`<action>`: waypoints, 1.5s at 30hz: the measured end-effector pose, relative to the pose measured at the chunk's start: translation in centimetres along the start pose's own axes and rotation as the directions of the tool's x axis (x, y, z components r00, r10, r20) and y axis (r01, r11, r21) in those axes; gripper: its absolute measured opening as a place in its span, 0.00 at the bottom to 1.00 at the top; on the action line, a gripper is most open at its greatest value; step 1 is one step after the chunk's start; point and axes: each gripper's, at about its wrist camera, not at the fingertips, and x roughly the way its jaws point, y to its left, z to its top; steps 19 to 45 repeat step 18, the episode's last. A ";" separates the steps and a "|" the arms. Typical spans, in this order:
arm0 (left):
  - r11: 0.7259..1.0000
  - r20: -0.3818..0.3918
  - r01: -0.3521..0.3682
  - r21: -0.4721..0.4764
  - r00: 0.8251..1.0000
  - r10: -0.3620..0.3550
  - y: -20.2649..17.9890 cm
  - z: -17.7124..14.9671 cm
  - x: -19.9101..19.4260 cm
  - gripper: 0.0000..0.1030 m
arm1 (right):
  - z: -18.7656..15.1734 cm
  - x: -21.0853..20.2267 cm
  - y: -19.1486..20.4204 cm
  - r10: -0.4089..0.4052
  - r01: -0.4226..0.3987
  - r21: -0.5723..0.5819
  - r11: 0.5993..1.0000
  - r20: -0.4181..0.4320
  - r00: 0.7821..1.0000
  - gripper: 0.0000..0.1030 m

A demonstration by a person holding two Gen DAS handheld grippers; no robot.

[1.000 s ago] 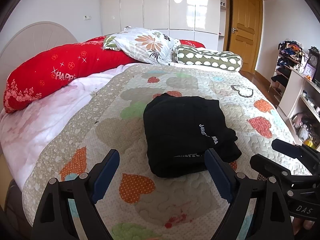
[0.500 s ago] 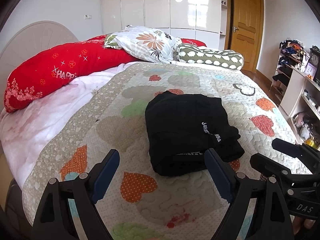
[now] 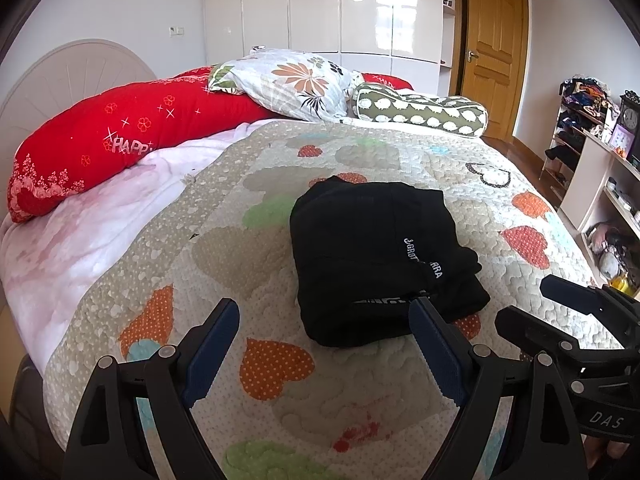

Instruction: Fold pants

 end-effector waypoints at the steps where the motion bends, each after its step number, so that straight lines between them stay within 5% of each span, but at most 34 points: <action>1: 1.000 0.002 0.000 0.002 1.000 0.000 0.0 0.0 -0.1 0.85 | 0.0 0.0 0.0 0.000 0.000 -0.001 1.000 -0.001 1.000 0.76; 45: 0.999 0.010 0.034 0.018 0.999 -0.034 0.0 -0.7 -0.8 0.85 | -0.6 -0.5 -0.2 -0.006 0.006 0.007 1.000 -0.008 1.000 0.76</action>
